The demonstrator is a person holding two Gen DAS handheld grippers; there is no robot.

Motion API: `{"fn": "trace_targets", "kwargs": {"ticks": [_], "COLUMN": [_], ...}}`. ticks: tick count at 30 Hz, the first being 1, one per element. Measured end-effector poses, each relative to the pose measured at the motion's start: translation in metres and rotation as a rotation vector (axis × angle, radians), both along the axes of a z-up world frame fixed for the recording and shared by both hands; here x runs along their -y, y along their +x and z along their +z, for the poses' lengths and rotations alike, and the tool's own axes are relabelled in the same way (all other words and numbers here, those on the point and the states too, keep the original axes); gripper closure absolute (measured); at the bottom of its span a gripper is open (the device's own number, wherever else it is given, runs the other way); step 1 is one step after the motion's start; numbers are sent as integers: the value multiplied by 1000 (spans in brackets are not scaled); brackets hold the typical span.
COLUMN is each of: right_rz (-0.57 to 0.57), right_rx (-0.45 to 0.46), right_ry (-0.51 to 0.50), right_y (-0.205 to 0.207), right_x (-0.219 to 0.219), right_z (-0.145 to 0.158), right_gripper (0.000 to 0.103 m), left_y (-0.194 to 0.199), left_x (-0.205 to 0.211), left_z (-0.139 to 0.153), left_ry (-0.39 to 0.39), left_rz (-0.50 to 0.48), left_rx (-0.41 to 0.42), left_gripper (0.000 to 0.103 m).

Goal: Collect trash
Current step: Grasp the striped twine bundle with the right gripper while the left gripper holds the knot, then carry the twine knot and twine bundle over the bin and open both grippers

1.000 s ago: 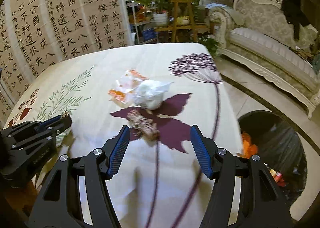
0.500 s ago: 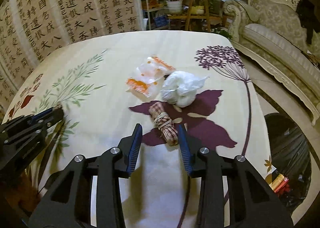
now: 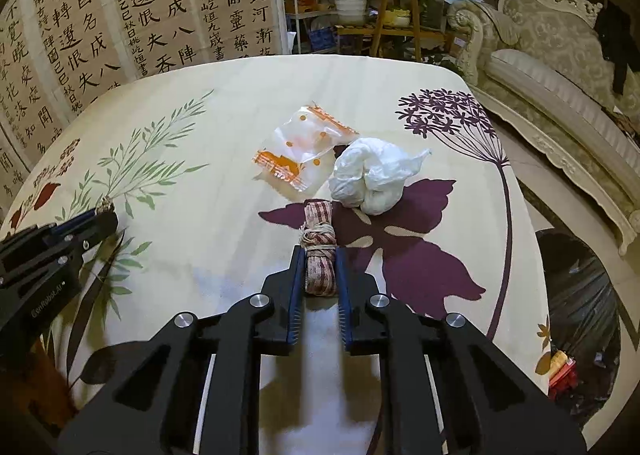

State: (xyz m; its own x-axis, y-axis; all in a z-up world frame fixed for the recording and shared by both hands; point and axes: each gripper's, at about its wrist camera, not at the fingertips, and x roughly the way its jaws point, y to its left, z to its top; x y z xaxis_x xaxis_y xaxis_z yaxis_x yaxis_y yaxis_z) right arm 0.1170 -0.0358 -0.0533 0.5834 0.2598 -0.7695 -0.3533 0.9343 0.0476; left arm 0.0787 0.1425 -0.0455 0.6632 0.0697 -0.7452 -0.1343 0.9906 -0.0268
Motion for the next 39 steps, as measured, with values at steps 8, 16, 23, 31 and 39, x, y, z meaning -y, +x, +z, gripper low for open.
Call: {"fn": "trace_targets", "kwargs": {"ticks": [8,16,23,31,39], "right_rz": [-29,-127,-257,-410,-514], "right_rx": [36,110,143,178,190], "right_ry": [29,24,14,-8,6], "right_y": [-20,-49,-66,-79,-81], "right_x": [20,62,115,177,229], "right_z": [12,24,27,26,21], "right_gripper": [89,89,89,89,89], "left_y": [-6,-16,-18,-15,-3], "left_x": [15,51,105,174,234], "left_z": [1,8,12,18,19], "left_ry": [-17,-41,-46,-55,-32], "left_rz": [-33,-104,-214,-345,-448], "left_rx": [5,30,52,80,95], "left_gripper": [83,83,83,83,83]}}
